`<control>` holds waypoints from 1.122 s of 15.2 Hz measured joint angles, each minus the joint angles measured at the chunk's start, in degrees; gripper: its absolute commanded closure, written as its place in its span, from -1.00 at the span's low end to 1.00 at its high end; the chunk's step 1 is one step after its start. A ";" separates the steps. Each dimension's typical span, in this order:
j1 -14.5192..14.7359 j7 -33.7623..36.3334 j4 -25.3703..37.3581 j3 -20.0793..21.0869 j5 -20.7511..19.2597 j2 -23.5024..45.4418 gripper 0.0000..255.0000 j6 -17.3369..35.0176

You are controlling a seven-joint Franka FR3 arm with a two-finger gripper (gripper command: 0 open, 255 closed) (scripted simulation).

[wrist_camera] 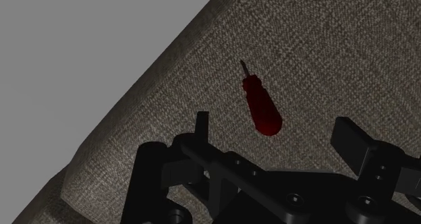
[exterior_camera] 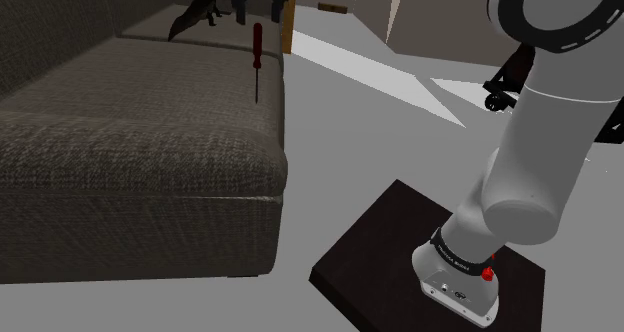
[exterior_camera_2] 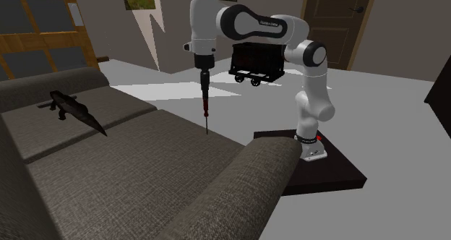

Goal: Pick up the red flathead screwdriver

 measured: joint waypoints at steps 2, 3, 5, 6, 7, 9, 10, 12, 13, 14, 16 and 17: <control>0.02 0.08 -1.66 0.02 0.00 -0.17 -1.00 1.51; -0.07 -0.01 -2.73 -0.02 0.04 -0.40 -1.00 2.36; -0.18 -0.04 -5.29 -0.05 0.16 -1.20 -1.00 4.13; -0.20 -0.03 -6.66 -0.04 0.22 -1.66 -1.00 5.04; -0.21 -0.06 -6.89 -0.05 0.21 -1.58 1.00 5.37; -0.23 -0.08 -6.99 -0.07 0.20 -1.43 1.00 5.61; -0.23 -0.09 -6.99 -0.07 0.20 -1.42 1.00 5.65; -0.23 -0.09 -6.99 -0.06 0.20 -1.41 1.00 5.68; -0.23 -0.09 -6.99 -0.06 0.20 -1.41 1.00 5.69; -0.23 -0.09 -6.98 -0.06 0.20 -1.41 1.00 5.69; -0.23 -0.09 -6.95 -0.07 0.19 -1.39 1.00 5.67; -0.24 -0.09 -7.13 -0.07 0.21 -1.53 1.00 5.70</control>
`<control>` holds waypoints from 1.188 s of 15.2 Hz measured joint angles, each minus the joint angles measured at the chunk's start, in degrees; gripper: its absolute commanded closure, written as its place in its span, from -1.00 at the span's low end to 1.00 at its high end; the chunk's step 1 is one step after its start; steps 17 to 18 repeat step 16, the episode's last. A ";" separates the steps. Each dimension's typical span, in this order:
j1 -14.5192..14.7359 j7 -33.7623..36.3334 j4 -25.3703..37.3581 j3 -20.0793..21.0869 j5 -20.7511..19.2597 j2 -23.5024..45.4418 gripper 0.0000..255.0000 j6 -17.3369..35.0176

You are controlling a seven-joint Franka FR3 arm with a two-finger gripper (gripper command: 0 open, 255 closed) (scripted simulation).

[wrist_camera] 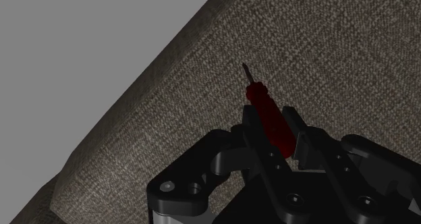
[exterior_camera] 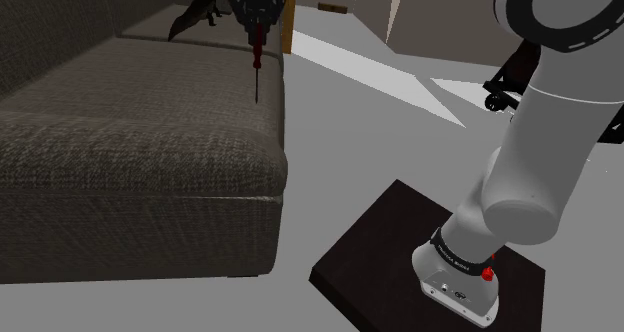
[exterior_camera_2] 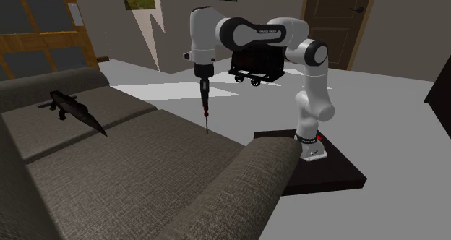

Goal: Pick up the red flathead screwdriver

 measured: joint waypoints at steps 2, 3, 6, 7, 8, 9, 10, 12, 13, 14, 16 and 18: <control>0.08 0.06 1.71 0.03 -0.08 0.50 1.00 -1.22; 0.12 0.09 2.79 0.04 -0.12 0.74 1.00 -2.07; 0.25 0.14 5.90 0.08 -0.23 1.43 1.00 -4.48; 0.34 0.21 7.52 0.11 -0.32 1.98 1.00 -5.56; 0.37 0.18 8.65 0.11 -0.37 2.28 1.00 -6.40; 0.38 0.12 10.22 0.09 -0.44 2.72 1.00 -7.53; 0.50 0.19 12.01 0.12 -0.55 3.41 1.00 -8.62; 0.68 0.19 15.69 0.13 -0.77 4.76 1.00 -10.96; 0.78 0.23 17.11 0.15 -0.85 5.23 1.00 -11.93; 0.92 0.26 19.28 0.17 -0.99 6.10 1.00 -13.23; 1.20 0.34 22.85 0.19 -1.25 7.58 1.00 -15.33; 1.20 0.34 22.85 0.19 -1.25 7.58 1.00 -15.33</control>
